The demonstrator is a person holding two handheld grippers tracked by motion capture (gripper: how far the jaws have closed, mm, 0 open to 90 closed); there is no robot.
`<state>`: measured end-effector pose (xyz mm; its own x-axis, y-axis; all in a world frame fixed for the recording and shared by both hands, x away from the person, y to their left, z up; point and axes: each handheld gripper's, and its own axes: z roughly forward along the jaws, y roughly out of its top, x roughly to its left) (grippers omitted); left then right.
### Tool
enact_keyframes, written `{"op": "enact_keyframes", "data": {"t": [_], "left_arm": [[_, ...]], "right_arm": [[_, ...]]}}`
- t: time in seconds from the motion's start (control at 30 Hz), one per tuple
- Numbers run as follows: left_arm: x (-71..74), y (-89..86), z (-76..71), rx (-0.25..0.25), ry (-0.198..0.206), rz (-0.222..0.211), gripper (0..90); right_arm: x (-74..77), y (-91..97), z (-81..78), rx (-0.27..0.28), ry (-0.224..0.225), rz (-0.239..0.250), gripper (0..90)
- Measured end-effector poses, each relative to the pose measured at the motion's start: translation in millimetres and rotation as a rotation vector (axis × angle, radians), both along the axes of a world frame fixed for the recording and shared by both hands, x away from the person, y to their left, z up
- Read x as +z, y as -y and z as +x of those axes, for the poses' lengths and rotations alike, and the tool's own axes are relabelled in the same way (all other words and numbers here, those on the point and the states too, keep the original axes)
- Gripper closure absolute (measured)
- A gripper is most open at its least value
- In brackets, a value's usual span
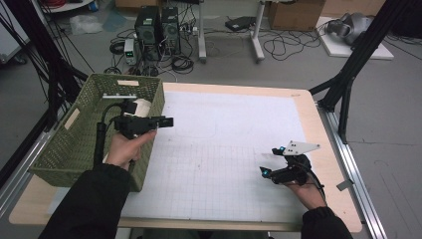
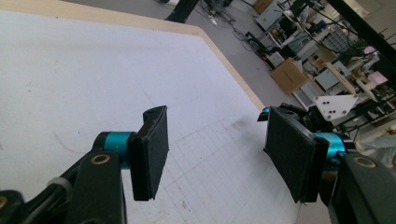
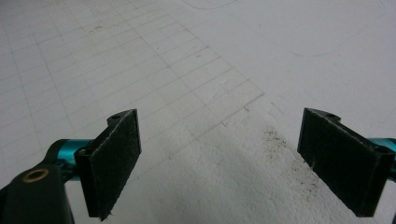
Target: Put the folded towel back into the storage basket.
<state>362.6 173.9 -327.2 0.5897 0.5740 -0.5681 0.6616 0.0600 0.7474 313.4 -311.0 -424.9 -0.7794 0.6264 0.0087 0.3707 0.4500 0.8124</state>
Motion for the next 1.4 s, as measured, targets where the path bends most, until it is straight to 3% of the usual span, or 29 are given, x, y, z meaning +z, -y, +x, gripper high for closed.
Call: {"op": "enact_keyframes", "data": {"t": [0.3, 0.6, 0.93, 1.4], "left_arm": [[1.0, 24.1, -5.1, 0.028, 0.049, 0.077, 40.0], [-4.3, 41.0, -5.3, 0.023, 0.051, 0.104, 40.4], [-9.4, 60.1, -8.7, 0.013, 0.061, 0.094, 40.5], [-18.1, 79.1, -15.7, 0.002, 0.096, 0.14, 40.9]], "right_arm": [[1.4, 0.6, 0.2, 0.0, 0.005, 0.004, 12.3], [2.8, 1.6, 0.2, -0.001, 0.012, 0.011, 12.3], [3.5, 1.3, 0.3, 0.002, 0.012, 0.011, 12.3], [5.5, 1.8, -0.9, 0.001, 0.019, 0.021, 12.3]]}}
